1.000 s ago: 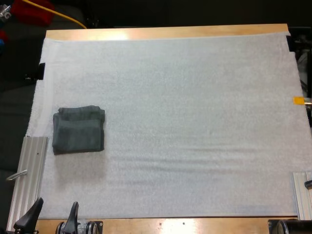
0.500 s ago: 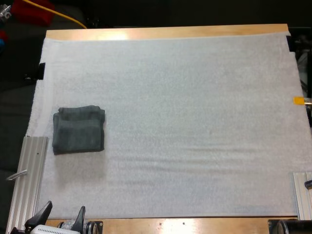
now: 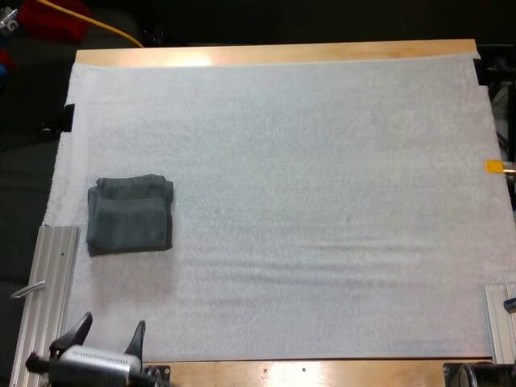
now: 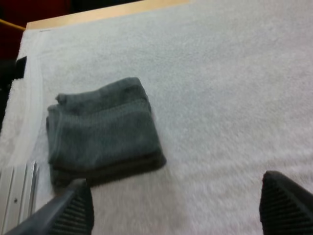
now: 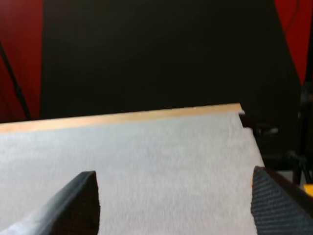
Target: Pick towel from pile, fold and stack
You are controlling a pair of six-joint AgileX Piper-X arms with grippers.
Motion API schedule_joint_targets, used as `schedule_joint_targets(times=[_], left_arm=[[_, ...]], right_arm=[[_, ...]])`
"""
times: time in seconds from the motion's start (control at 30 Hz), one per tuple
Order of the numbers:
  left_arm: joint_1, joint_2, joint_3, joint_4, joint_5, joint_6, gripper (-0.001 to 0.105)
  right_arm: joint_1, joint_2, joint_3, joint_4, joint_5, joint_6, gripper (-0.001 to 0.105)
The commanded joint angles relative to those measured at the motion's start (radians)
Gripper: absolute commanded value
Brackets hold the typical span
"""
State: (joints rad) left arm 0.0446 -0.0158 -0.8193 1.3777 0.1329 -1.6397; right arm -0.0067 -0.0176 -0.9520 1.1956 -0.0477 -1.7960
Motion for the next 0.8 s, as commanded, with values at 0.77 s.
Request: schedule_joint_targets(times=[0.77], left_arm=[[-0.003,-0.135,0.291,-0.334,-0.002,0.0,0.068]], right_arm=[[-0.002,-0.036,0.377,-0.194,0.007,-0.002,0.064]])
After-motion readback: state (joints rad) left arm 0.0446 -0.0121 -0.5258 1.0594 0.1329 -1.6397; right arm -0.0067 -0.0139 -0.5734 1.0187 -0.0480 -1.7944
